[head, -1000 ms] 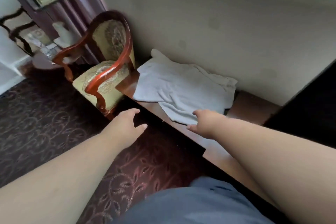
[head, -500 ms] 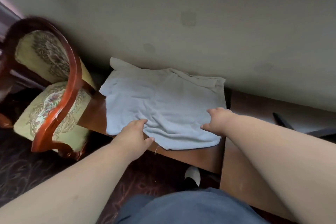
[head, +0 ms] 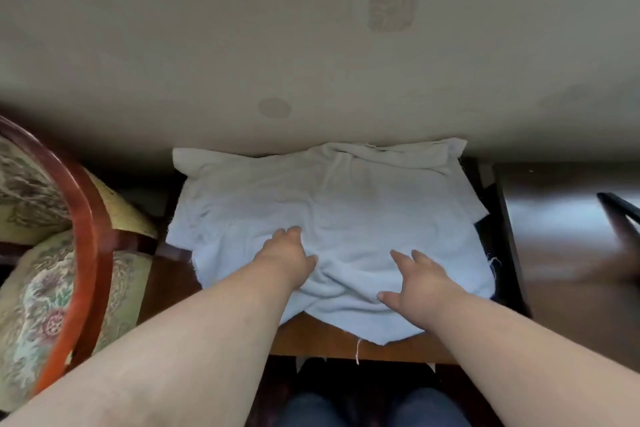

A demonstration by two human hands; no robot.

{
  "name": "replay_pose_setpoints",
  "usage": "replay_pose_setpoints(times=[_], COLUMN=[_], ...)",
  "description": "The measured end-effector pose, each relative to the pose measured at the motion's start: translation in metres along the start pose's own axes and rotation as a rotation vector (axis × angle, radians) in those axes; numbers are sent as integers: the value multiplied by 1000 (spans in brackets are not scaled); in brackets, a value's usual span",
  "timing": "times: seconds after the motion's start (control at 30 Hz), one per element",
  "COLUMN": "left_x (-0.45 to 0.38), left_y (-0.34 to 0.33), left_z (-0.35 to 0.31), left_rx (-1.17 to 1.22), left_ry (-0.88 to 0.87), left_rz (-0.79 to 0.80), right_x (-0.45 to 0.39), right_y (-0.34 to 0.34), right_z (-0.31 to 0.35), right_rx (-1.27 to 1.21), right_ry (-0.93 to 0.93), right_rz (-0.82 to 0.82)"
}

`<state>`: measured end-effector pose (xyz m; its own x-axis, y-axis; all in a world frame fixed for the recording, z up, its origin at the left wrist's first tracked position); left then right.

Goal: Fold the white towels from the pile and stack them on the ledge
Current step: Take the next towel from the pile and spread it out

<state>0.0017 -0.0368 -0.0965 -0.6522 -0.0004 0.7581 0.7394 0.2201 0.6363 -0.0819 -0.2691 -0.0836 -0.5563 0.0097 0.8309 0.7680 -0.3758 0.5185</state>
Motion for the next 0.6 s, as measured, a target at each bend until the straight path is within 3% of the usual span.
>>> replay_pose_setpoints(times=[0.4, 0.6], left_x=[-165, -205], left_y=[92, 104], left_z=[-69, -84], left_rx=[-218, -298], left_ry=[-292, -305], left_rz=[-293, -284], right_x=[-88, -112], right_y=[-69, -81], right_z=[72, 68], right_rx=[-45, -37], right_ry=[10, -38], right_rz=[-102, -25])
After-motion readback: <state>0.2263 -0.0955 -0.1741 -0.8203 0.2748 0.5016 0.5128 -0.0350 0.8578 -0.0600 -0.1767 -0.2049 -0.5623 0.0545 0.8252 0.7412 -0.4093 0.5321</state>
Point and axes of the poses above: each hand's wrist, its own x-axis away from the middle knuckle, its own y-axis out of the back of the hand, z = x × y, the point moved 7 cm from there along -x, towards the middle knuckle, and after that the axes turned 4 degrees about z, right-handed, at the moved point
